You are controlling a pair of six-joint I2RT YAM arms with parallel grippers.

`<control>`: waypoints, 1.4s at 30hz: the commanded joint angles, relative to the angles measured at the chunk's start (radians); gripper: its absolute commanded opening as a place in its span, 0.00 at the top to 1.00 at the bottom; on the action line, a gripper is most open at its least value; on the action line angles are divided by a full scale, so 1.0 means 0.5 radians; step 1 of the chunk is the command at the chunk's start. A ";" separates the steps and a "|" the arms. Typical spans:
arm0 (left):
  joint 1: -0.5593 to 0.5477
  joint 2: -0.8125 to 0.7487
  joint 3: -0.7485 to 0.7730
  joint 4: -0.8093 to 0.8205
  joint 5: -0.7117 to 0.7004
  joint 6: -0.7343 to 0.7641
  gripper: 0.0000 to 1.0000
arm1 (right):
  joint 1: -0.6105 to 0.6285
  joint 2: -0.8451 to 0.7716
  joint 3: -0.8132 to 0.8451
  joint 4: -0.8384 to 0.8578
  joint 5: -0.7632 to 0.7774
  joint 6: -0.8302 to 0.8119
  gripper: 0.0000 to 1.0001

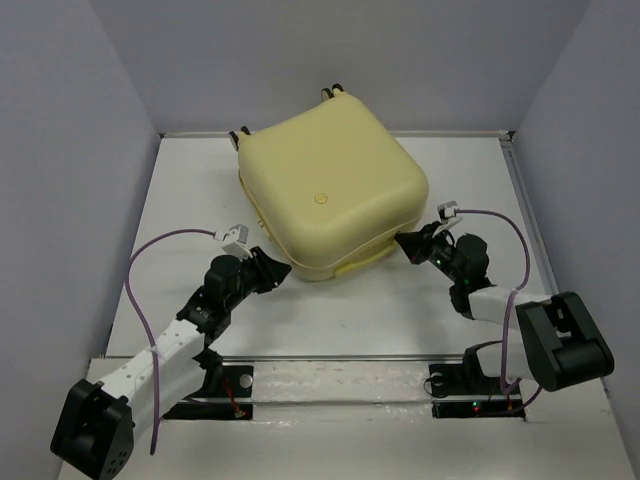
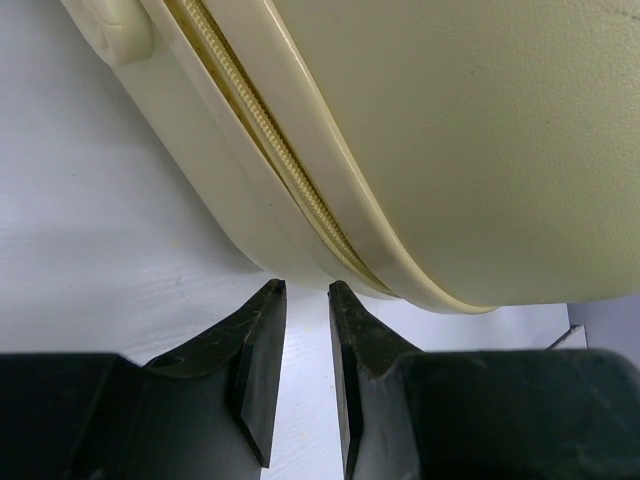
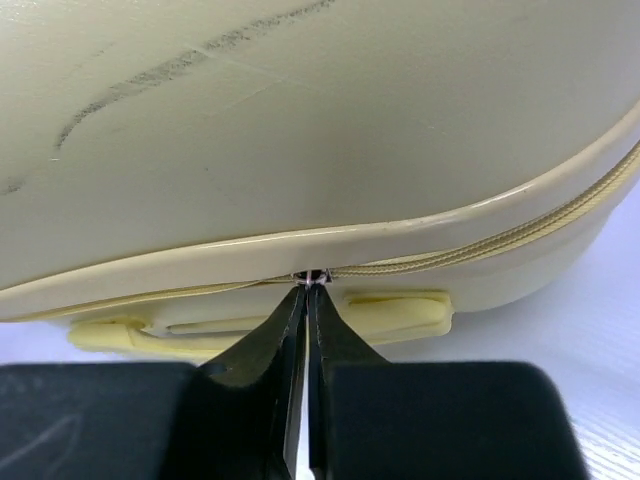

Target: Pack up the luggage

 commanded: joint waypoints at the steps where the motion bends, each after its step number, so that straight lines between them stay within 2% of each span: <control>1: -0.006 -0.061 0.005 0.066 -0.056 0.031 0.65 | 0.001 -0.349 -0.005 0.168 0.032 0.100 0.93; 2: -0.006 -0.061 0.002 0.060 -0.059 0.031 0.65 | 0.001 -0.499 0.007 -0.114 0.054 0.097 0.93; 5: -0.006 -0.064 -0.002 0.063 -0.059 0.034 0.65 | 0.001 -0.721 0.016 -0.502 0.072 0.087 0.93; 6: -0.006 -0.058 -0.002 0.066 -0.059 0.034 0.65 | 0.001 -0.755 0.029 -0.737 0.078 0.093 0.93; 8: -0.009 -0.046 0.008 0.075 -0.053 0.037 0.65 | 0.001 -0.804 0.038 -0.962 0.084 0.106 0.93; 13: -0.009 -0.058 0.011 0.084 -0.040 0.031 0.65 | 0.001 -0.728 0.075 -1.065 0.118 0.115 0.91; 15: -0.012 -0.085 0.005 0.078 -0.040 0.028 0.65 | 0.001 -0.704 0.105 -1.071 0.140 0.082 0.82; 16: -0.012 -0.095 0.002 0.072 -0.040 0.028 0.65 | 0.001 -0.697 0.118 -1.068 0.143 0.069 0.75; 17: -0.012 -0.104 -0.005 0.066 -0.043 0.028 0.65 | 0.001 -0.679 0.145 -1.056 0.149 0.063 0.63; 20: -0.012 -0.113 -0.011 0.044 -0.056 0.031 0.65 | 0.001 -0.599 0.222 -1.025 0.180 0.002 0.46; 25: -0.012 -0.116 0.001 0.032 -0.062 0.040 0.65 | 0.019 -0.455 0.305 -0.970 0.032 -0.008 0.43; 31: -0.012 -0.101 0.026 0.023 -0.080 0.065 0.65 | 0.037 -0.342 0.394 -1.062 0.167 -0.109 0.42; 34: -0.012 -0.092 0.038 0.020 -0.080 0.074 0.65 | 0.037 -0.277 0.430 -1.068 0.155 -0.121 0.48; 42: -0.012 -0.092 0.075 0.007 -0.089 0.095 0.65 | 0.077 -0.133 0.538 -1.059 0.183 -0.158 0.55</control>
